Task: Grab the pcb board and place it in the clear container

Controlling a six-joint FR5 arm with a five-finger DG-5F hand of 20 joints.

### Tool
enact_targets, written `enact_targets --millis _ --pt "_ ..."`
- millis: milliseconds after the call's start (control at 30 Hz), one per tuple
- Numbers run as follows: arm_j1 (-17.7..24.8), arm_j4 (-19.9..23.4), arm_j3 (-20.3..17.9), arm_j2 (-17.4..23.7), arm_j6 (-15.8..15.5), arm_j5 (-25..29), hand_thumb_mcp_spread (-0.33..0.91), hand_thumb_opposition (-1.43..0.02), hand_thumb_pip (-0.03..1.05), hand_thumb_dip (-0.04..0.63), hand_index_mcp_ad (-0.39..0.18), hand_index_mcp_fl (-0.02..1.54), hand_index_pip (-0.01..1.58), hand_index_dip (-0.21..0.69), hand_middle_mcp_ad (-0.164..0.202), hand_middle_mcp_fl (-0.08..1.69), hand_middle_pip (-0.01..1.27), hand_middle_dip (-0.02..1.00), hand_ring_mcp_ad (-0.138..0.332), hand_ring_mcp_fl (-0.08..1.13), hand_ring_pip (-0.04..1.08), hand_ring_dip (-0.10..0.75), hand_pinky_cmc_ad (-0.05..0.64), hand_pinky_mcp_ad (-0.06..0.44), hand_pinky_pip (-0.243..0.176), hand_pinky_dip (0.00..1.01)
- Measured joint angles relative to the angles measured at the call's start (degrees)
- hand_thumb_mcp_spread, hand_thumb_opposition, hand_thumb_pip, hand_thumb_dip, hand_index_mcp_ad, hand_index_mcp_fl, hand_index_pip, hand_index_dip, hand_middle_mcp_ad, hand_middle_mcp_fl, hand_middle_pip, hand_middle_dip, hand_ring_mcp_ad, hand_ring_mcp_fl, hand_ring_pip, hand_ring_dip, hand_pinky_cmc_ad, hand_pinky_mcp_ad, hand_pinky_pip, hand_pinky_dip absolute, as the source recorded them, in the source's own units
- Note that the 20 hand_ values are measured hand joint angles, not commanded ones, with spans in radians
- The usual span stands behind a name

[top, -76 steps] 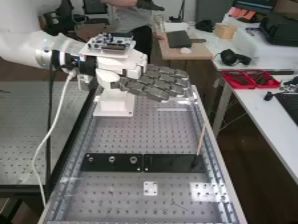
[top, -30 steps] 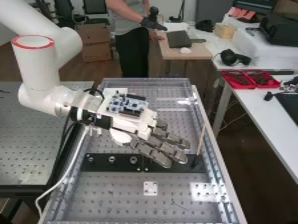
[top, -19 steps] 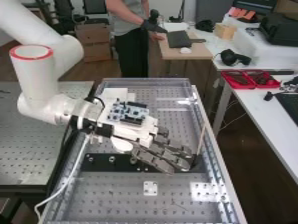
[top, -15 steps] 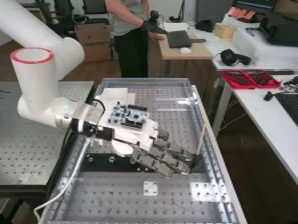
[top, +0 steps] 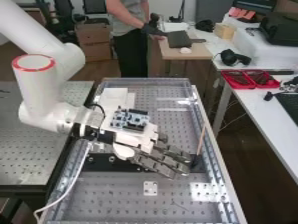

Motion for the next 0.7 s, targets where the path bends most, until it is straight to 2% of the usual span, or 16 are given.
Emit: enact_targets --millis 233,567,700 --pt "-0.3 1.1 0.0 -0.9 -1.6 -0.8 0.43 -0.89 0.7 0.253 -0.058 0.02 1.54 0.126 0.066 0.02 0.14 0.12 0.201 0.0 0.09 -0.014 0.251 0.168 -0.105 0.28" --pt "-0.8 4.1 -0.8 -1.9 -2.4 -1.6 0.44 -0.89 0.7 0.253 -0.063 0.02 1.54 0.126 0.066 0.02 0.14 0.12 0.201 0.0 0.09 -0.014 0.251 0.169 -0.105 0.28" --pt "-1.0 5.1 -1.2 -2.0 -3.8 -2.3 0.45 -0.89 0.7 0.253 -0.065 0.02 1.54 0.126 0.066 0.04 0.14 0.12 0.201 0.0 0.09 -0.014 0.251 0.168 -0.105 0.28"
